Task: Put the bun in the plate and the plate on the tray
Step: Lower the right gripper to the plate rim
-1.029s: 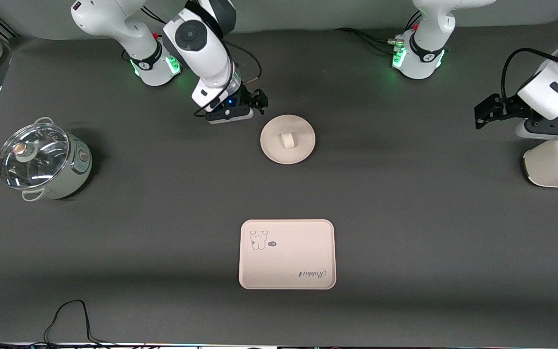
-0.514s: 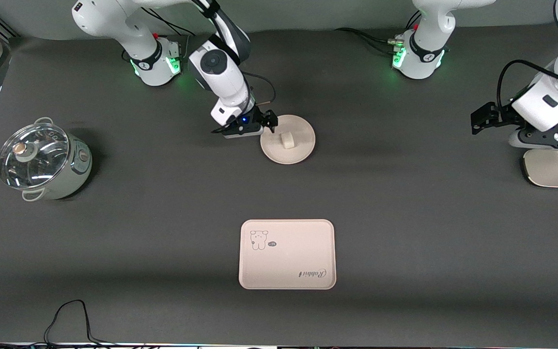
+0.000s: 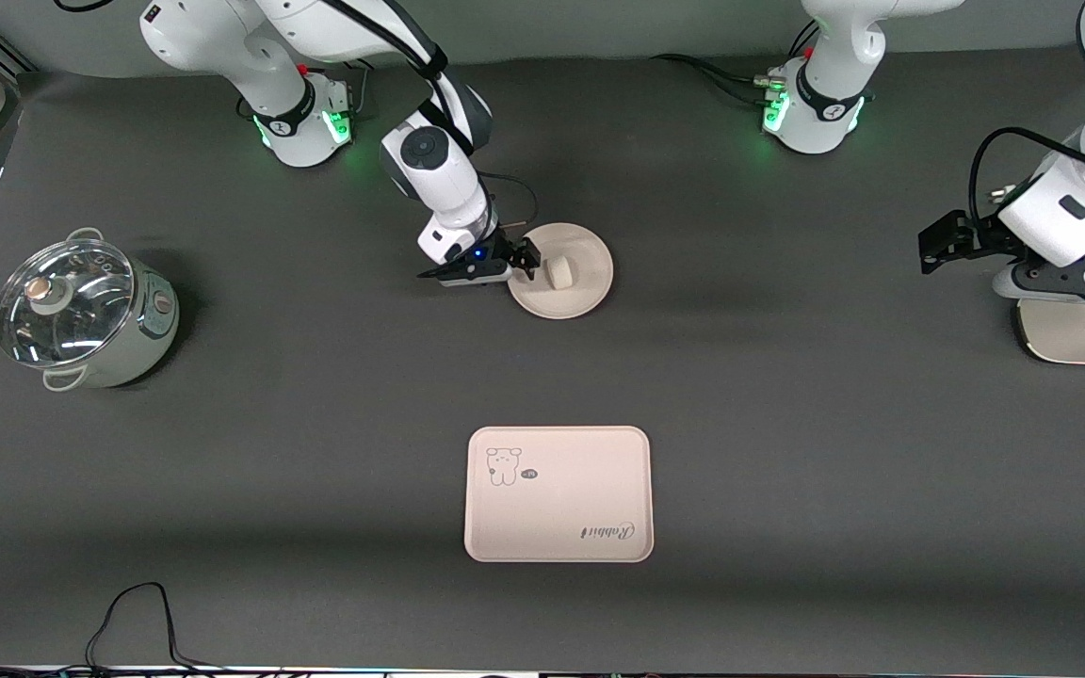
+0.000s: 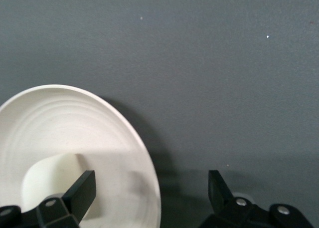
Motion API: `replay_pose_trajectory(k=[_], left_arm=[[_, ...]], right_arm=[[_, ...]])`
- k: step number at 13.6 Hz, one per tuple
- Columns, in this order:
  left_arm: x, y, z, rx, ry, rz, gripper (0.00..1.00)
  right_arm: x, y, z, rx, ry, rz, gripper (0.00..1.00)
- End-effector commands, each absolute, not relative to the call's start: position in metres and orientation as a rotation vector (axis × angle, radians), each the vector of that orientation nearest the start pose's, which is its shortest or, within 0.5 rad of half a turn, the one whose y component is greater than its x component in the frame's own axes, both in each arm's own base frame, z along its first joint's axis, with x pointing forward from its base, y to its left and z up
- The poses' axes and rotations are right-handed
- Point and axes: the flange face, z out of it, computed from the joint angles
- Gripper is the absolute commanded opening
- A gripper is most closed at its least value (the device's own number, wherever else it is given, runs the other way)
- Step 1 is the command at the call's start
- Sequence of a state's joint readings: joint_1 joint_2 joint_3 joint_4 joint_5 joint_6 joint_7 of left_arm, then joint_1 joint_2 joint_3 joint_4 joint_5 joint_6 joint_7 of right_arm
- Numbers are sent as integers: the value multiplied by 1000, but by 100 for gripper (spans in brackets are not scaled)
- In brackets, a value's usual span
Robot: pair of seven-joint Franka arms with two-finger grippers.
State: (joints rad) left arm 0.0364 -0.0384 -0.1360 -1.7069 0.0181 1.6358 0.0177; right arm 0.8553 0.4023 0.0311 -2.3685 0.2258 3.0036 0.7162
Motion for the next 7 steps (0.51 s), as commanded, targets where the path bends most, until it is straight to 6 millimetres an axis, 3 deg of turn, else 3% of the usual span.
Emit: replay_pose_trajectory(k=[1, 2, 5, 7], left_arm=[[543, -55, 593, -3109, 179, 20, 100], [543, -56, 592, -3109, 177, 20, 100], [544, -56, 592, -3111, 170, 15, 100], [545, -56, 591, -3113, 167, 15, 100]], right_arm=[[343, 399, 176, -2908, 118, -176, 100], [342, 400, 176, -2908, 117, -173, 99], [343, 400, 179, -2905, 122, -176, 60], [343, 400, 180, -2906, 122, -174, 40]])
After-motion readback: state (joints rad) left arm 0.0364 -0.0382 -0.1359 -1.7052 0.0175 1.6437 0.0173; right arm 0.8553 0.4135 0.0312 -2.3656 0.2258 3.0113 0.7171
